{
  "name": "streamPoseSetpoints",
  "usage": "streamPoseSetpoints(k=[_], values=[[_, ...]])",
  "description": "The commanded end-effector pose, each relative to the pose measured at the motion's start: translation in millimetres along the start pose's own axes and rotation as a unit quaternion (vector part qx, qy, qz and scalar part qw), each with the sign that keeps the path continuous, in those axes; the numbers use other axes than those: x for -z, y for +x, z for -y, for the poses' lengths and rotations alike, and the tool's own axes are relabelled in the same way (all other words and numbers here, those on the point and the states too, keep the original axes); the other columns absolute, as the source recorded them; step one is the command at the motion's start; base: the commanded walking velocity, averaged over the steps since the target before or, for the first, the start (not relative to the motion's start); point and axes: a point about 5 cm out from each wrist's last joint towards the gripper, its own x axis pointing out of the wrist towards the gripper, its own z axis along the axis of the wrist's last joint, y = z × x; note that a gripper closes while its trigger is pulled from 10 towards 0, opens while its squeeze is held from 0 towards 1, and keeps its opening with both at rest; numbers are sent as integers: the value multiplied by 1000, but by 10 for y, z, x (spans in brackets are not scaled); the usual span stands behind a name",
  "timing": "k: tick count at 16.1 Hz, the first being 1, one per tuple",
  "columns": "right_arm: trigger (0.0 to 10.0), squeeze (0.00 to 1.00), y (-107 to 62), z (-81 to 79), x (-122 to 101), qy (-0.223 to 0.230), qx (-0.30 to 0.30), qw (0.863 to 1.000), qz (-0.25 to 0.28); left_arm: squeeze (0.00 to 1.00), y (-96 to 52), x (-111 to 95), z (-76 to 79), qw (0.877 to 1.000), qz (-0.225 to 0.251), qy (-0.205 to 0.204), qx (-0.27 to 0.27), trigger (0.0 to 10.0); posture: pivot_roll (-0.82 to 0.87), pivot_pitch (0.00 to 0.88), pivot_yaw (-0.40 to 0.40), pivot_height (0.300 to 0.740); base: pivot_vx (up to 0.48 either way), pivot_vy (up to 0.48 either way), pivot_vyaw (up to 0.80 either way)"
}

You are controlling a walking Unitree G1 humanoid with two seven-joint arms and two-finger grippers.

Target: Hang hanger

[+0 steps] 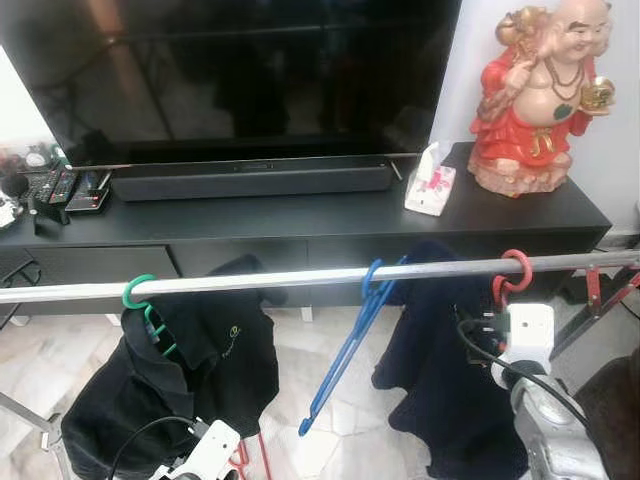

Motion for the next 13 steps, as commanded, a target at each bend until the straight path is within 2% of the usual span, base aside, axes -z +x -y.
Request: streamPoseSetpoints(k=[1, 2, 3, 13], values=[[10000, 0, 15, -25, 34, 4, 0, 1000, -13, 0, -18, 78, -8, 1000, -17, 6, 4, 10000, -45, 0, 41, 740, 0, 0, 0], [3765, 0, 20, -30, 54, -1, 2, 1000, -19, 0, -21, 88, -10, 1000, -19, 6, 4, 10000, -44, 0, 40, 740, 0, 0, 0], [0, 0, 22, -36, 63, 6, 7, 1000, -19, 0, -25, 103, -11, 1000, -21, 4, 3, 10000, -44, 0, 40, 740, 0, 0, 0], [0, 0, 40, -100, 56, 14, 3, 1000, -11, 0, -37, 139, 24, 1000, -23, -3, 9, 10000, -44, 10, 47, 740, 0, 0, 0]])
